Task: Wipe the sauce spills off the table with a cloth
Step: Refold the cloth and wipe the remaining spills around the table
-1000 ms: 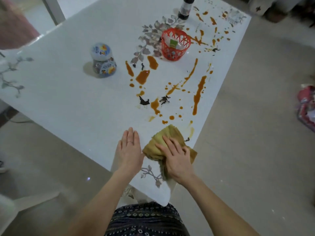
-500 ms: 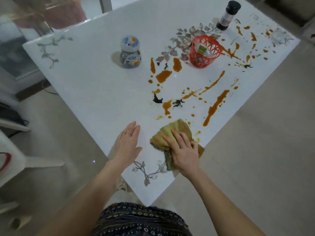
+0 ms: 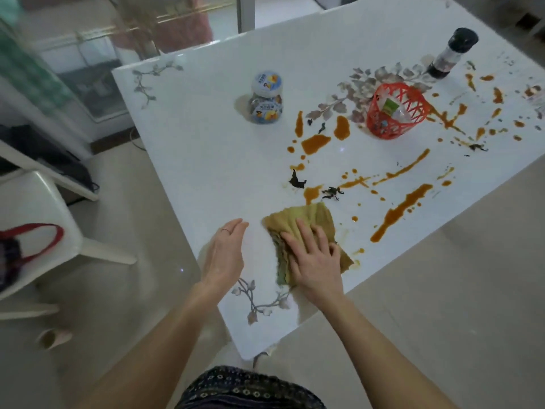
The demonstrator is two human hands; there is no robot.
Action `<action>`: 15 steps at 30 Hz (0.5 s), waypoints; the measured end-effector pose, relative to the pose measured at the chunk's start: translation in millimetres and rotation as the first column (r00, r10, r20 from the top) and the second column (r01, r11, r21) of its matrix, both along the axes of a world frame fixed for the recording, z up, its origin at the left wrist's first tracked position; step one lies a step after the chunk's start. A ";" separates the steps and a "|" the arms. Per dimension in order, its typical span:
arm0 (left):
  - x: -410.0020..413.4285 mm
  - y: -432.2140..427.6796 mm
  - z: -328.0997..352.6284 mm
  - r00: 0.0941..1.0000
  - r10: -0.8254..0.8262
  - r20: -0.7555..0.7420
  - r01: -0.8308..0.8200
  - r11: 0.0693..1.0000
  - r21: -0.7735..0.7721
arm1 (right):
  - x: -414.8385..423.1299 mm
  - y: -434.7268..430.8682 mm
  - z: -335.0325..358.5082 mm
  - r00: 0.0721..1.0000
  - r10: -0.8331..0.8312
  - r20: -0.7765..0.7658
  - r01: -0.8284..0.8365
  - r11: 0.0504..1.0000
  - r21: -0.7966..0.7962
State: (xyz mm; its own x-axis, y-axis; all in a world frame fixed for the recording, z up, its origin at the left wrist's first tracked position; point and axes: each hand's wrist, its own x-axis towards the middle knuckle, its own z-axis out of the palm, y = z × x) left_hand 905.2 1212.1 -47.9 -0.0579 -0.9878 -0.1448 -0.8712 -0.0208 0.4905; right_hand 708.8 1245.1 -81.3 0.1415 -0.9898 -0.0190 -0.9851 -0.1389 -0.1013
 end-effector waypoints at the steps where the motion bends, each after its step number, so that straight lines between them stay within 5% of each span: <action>1: -0.8 -0.5 -0.2 1.000 0.014 -0.007 -0.014 1.000 -0.013 | 0.9 0.7 2.1 0.999 -0.044 0.006 0.044 0.999 -0.002; 9: -4.5 -13.8 5.2 0.988 0.105 -0.112 -0.111 0.993 -0.047 | 60.9 5.7 11.0 0.963 0.264 0.059 -0.263 0.965 -0.024; 15: 1.9 -24.4 7.9 0.983 0.140 -0.117 -0.153 0.982 -0.111 | 61.2 -30.9 16.5 0.993 0.116 0.009 -0.117 0.992 0.056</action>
